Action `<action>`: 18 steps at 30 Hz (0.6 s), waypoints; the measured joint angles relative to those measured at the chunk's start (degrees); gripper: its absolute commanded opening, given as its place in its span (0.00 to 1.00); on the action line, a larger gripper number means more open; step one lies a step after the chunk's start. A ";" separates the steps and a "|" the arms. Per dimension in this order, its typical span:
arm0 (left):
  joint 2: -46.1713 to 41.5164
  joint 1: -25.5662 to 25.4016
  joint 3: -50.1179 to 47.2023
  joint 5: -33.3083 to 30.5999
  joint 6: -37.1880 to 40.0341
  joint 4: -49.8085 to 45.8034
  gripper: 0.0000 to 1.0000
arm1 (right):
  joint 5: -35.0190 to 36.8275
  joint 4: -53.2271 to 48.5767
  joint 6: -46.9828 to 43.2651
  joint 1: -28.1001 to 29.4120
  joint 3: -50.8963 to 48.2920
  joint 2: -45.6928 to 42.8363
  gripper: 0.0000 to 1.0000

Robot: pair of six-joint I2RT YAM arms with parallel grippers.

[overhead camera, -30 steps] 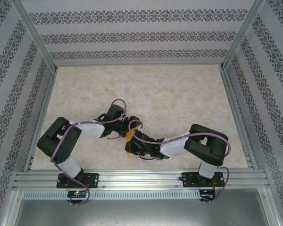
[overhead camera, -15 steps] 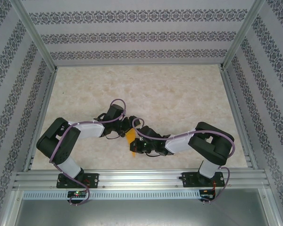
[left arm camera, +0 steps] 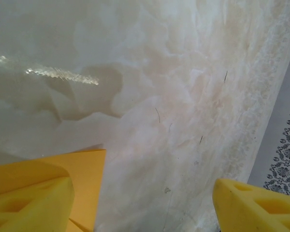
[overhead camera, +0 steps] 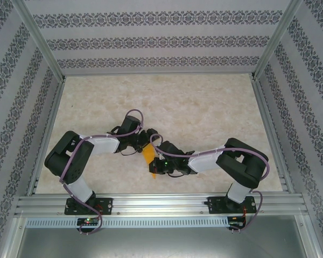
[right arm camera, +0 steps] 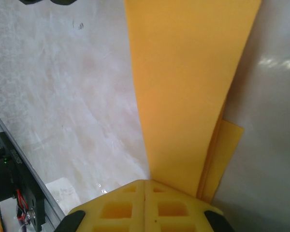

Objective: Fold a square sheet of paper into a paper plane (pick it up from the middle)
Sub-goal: Fold the wing for the fifth time at the center of the table.

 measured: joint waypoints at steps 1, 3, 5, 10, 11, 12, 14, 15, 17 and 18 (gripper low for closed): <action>0.07 0.11 0.00 0.24 0.17 0.02 0.77 | -0.13 -0.22 -0.02 -0.07 0.02 -0.07 0.01; 0.22 0.39 0.00 0.96 0.61 0.17 0.77 | -0.26 -0.46 -0.04 -0.31 0.02 -0.15 0.01; 0.57 0.87 0.02 2.12 1.01 0.66 0.77 | -0.31 -0.66 -0.04 -0.44 0.00 -0.26 0.01; 1.16 2.16 0.00 5.20 2.71 1.49 0.77 | -0.28 -0.52 -0.04 -0.57 -0.09 -0.26 0.00; 1.31 2.32 0.00 5.68 3.26 1.75 0.77 | -0.28 -0.46 -0.04 -0.70 -0.11 -0.26 0.00; 1.42 2.56 0.00 6.12 3.78 1.97 0.77 | -0.28 -0.44 -0.04 -0.81 -0.15 -0.26 0.00; 1.57 2.93 0.00 6.97 4.79 2.12 0.77 | -0.28 -0.26 -0.04 -0.94 -0.22 -0.26 0.00; 1.62 3.04 0.02 7.17 5.27 2.10 0.77 | -0.26 -0.26 -0.04 -1.05 -0.22 -0.26 0.00; 1.92 3.41 0.79 7.21 6.64 1.31 0.77 | -0.28 -0.24 -0.04 -1.14 -0.22 -0.26 0.00; 2.19 3.72 1.44 6.62 7.50 0.76 0.77 | -0.28 -0.24 -0.04 -1.14 -0.22 -0.26 0.00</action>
